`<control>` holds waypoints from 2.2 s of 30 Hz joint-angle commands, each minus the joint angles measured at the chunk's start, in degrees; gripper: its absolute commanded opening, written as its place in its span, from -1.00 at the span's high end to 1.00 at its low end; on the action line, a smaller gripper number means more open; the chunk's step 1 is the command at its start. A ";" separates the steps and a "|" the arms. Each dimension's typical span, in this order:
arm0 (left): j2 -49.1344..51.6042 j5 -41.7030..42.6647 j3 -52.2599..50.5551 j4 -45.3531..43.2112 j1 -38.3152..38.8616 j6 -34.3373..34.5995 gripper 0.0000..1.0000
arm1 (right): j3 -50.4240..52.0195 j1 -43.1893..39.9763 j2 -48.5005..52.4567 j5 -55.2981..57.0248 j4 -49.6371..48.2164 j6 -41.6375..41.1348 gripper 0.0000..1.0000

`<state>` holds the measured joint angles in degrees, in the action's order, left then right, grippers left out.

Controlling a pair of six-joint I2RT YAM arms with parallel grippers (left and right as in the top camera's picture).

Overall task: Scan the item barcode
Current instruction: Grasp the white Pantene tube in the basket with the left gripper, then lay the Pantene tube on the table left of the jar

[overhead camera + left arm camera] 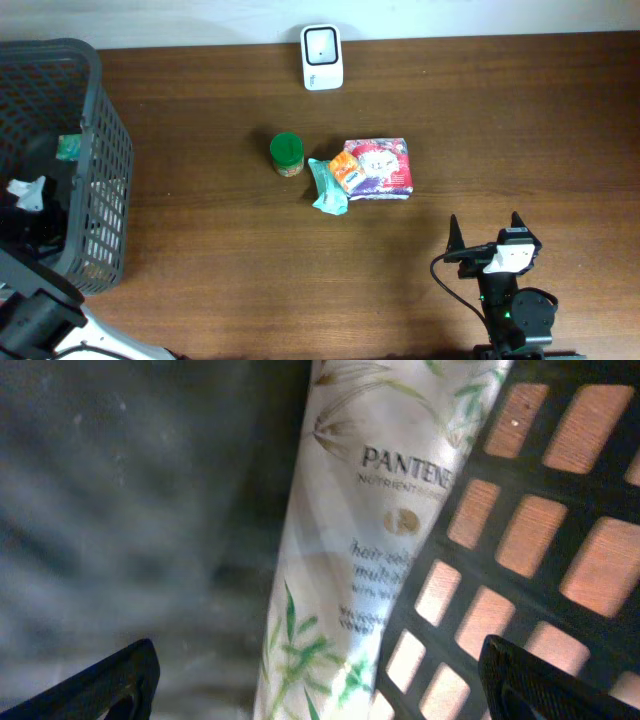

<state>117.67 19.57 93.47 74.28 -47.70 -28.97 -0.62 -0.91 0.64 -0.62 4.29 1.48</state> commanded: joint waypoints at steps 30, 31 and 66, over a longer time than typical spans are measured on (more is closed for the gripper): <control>0.39 8.17 4.74 4.17 -0.09 0.87 1.00 | 0.31 0.52 -0.33 0.46 0.37 -0.24 -0.97; 0.39 7.56 6.62 5.11 -0.09 1.73 1.00 | 0.31 0.52 -0.33 0.46 0.39 -0.24 -0.98; 0.35 39.71 70.79 1.88 19.39 51.98 1.00 | 0.31 0.52 -0.33 0.46 0.37 -0.24 -0.97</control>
<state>118.85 58.52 162.76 76.62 -34.92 22.65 -0.62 -0.91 0.64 -0.64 4.29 1.48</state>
